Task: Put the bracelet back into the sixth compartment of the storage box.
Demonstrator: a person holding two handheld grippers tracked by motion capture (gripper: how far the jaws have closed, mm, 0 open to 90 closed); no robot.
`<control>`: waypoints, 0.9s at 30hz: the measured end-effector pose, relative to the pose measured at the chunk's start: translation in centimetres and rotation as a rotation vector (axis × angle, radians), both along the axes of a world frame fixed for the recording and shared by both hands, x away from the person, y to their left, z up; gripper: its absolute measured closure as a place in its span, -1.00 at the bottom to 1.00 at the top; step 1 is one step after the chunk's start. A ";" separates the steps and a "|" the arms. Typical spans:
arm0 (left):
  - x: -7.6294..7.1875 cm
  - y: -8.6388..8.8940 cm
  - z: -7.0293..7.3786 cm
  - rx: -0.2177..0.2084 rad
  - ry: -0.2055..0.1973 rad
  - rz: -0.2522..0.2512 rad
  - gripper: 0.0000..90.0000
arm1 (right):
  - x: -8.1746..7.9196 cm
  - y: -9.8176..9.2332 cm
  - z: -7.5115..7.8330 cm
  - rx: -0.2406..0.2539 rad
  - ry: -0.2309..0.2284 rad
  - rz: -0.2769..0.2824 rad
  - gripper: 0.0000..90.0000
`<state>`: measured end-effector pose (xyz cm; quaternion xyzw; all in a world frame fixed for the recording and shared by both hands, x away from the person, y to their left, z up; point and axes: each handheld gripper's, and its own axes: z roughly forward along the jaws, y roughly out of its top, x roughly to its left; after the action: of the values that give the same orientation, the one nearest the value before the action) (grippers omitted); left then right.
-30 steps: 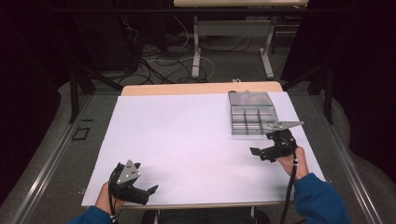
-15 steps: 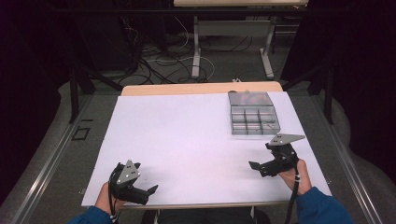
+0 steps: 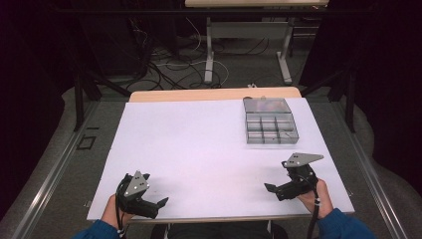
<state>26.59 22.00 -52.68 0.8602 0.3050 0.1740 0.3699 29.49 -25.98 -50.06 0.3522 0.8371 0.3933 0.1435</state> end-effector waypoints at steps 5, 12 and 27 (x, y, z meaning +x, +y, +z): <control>0.0 0.0 0.0 0.004 -0.003 0.000 -1.00 | -0.6 0.1 -0.2 -0.015 0.003 0.018 -1.00; 0.0 0.0 0.0 0.002 0.000 0.001 -1.00 | -1.3 0.1 -0.5 -0.032 0.009 0.030 -1.00; 0.0 -0.1 -0.1 0.001 -0.004 0.004 -1.00 | -2.5 0.3 -1.4 -0.062 0.026 0.051 -1.00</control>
<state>26.59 21.95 -52.76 0.8594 0.3059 0.1767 0.3698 26.94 -25.68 -51.50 0.3312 0.8594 0.3660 0.1332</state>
